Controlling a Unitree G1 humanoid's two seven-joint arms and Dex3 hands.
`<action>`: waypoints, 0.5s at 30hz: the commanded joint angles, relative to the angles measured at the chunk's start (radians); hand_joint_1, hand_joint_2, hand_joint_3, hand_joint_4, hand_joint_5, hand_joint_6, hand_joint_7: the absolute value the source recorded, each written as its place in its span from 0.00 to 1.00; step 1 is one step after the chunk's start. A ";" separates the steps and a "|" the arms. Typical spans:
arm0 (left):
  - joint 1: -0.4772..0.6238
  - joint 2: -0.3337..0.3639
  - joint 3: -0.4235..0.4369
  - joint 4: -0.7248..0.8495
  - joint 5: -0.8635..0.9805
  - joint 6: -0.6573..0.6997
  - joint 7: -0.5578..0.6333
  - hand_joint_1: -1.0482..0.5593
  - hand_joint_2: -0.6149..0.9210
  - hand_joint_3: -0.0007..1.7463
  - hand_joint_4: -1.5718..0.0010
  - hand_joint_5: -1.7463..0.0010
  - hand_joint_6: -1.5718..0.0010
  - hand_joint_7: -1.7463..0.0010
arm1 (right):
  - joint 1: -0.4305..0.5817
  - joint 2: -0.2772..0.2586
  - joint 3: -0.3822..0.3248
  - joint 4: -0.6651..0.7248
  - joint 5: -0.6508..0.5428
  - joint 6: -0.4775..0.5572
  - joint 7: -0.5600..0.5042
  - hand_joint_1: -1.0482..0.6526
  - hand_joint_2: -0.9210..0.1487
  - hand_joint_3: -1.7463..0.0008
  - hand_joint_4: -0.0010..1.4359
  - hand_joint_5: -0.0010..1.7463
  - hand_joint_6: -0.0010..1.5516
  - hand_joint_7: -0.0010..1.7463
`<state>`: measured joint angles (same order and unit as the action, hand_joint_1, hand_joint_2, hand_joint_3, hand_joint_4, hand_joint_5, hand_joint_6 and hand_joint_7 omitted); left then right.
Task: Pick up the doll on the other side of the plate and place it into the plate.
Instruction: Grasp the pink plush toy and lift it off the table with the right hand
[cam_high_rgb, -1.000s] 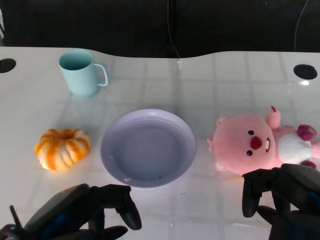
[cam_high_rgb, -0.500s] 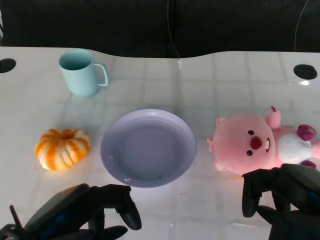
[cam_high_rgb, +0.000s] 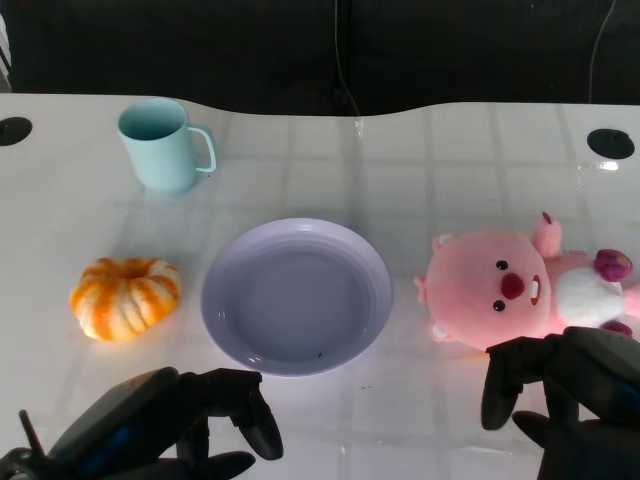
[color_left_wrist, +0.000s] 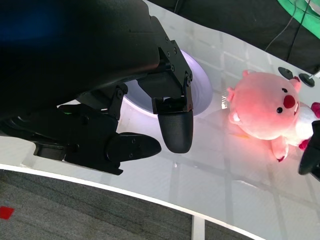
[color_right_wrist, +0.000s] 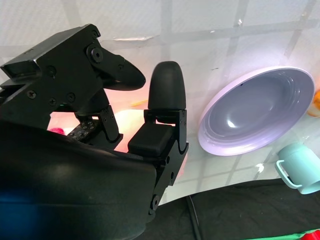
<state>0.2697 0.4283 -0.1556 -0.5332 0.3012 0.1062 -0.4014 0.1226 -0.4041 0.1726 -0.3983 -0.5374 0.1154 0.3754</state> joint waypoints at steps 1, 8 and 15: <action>-0.005 0.017 0.011 0.009 -0.007 -0.013 -0.007 0.56 1.00 0.25 0.57 0.00 0.58 0.36 | -0.002 0.008 -0.020 -0.017 0.011 0.014 -0.023 0.56 0.27 0.62 0.56 0.77 0.61 0.33; -0.006 0.016 0.008 0.005 -0.001 -0.007 -0.008 0.56 1.00 0.25 0.57 0.00 0.58 0.36 | 0.007 0.035 -0.051 -0.013 0.002 -0.055 -0.151 0.51 0.06 0.92 0.54 0.49 0.59 0.11; -0.006 0.016 0.005 0.004 0.008 -0.006 -0.006 0.56 1.00 0.25 0.57 0.00 0.59 0.36 | -0.005 0.026 -0.076 0.003 -0.048 -0.076 -0.220 0.41 0.02 0.96 0.39 0.32 0.45 0.01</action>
<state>0.2674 0.4284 -0.1555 -0.5268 0.3034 0.0994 -0.4014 0.1252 -0.3686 0.1227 -0.4004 -0.5806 0.0406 0.1732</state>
